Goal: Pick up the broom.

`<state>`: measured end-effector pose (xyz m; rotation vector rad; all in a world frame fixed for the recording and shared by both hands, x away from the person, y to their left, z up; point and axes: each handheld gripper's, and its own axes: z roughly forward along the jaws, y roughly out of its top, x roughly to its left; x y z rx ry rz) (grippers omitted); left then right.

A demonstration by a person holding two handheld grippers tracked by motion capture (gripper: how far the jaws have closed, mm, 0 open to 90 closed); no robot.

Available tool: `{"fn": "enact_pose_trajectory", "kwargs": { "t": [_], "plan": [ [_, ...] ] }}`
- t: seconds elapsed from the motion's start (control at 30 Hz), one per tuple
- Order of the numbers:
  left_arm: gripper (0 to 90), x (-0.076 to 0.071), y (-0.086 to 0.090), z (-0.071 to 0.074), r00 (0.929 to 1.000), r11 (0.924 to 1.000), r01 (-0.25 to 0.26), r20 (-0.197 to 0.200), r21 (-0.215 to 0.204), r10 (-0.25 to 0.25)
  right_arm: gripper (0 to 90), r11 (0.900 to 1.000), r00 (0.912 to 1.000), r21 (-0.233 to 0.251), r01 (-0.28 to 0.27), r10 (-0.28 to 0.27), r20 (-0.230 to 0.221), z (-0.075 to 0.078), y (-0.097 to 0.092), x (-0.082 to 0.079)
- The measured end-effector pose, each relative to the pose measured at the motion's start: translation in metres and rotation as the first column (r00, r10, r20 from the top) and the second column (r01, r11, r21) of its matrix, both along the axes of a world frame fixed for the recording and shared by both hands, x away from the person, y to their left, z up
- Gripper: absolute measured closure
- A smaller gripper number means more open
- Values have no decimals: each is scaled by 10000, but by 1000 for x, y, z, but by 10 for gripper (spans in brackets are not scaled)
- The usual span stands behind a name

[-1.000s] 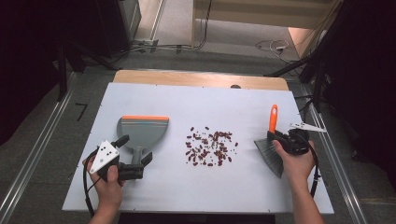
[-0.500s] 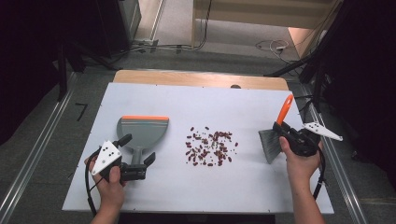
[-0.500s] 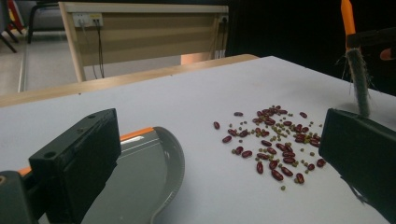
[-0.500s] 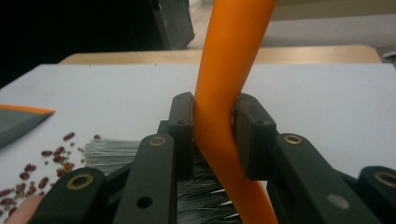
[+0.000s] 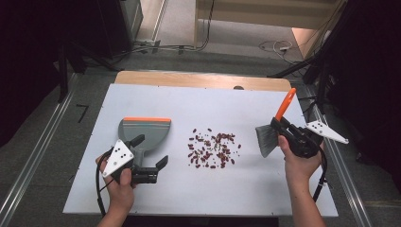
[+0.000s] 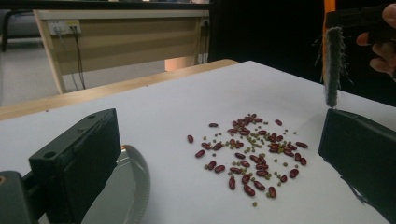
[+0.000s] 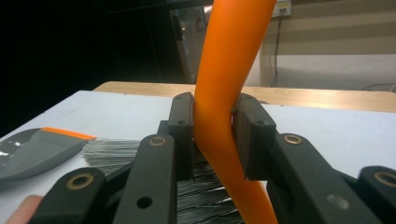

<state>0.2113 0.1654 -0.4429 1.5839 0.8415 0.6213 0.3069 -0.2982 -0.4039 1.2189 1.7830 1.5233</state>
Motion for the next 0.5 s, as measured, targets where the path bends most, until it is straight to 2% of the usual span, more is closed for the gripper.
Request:
{"fn": "enact_pose_trajectory", "kwargs": {
  "t": [0.17, 0.5],
  "plan": [
    [0, 2, -11, 5, 9994, 9994, 351, 15, -10, -351, 691, 9996, 9994, 47, -279, 278, 205, 5, 11, -4],
    [0, 8, -34, 13, 9953, 9953, 972, -4, -49, -972, 691, 9964, 9960, 90, -848, 845, 295, 9, 33, -10]
  ]
}}
